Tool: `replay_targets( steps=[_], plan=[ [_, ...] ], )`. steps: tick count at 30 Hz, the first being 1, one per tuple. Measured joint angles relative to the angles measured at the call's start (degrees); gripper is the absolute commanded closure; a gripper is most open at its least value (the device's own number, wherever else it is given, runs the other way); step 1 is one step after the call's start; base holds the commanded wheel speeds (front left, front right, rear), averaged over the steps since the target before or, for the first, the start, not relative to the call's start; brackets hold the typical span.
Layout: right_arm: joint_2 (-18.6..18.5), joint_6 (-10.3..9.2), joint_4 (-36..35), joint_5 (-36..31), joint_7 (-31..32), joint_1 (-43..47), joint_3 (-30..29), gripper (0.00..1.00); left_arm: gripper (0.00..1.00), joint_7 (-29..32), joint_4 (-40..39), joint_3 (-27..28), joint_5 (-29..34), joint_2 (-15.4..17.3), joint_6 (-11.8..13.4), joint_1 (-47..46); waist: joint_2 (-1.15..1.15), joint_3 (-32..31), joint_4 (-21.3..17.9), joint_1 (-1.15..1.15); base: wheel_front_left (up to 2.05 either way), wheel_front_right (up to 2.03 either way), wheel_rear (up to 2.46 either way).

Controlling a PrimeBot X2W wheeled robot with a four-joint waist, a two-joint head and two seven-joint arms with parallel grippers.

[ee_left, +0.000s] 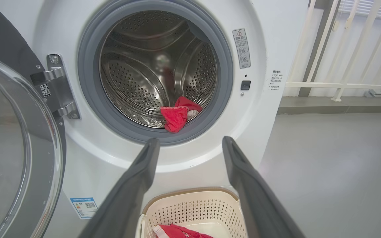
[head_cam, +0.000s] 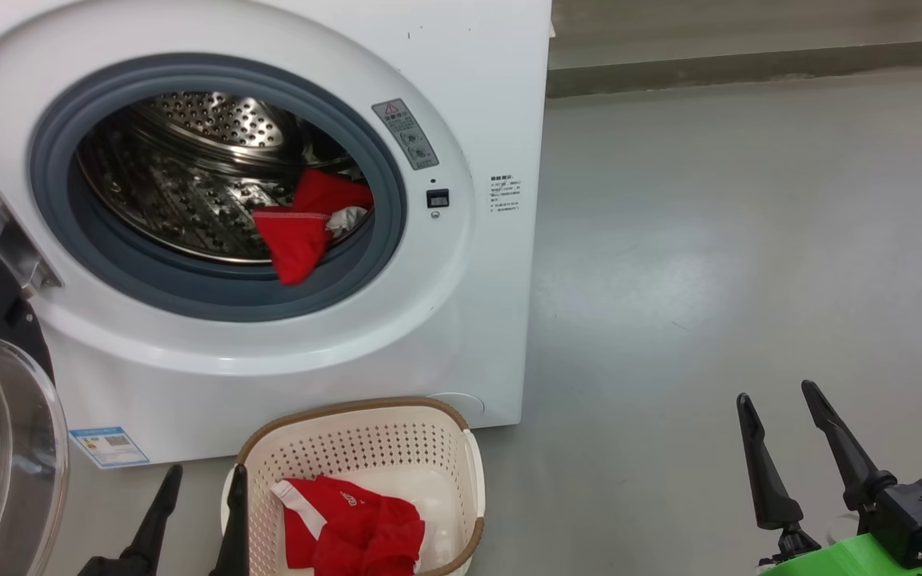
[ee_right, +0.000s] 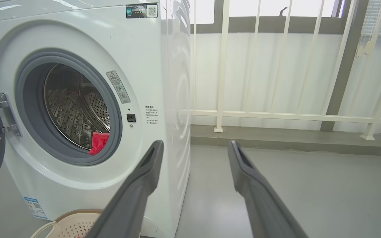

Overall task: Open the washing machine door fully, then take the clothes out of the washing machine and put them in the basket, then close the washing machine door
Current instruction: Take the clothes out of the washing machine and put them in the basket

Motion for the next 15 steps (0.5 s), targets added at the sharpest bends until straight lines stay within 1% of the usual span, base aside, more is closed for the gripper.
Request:
replay_targets(
  steps=[15],
  plan=[
    [0.00,0.00,-0.25,-0.07,0.00,0.01,0.35,0.00,0.00,0.00,1.04,0.23,-0.01,-0.34,0.00,-0.07,0.00,1.06,0.38,0.00,0.00,0.00,0.00]
  ],
)
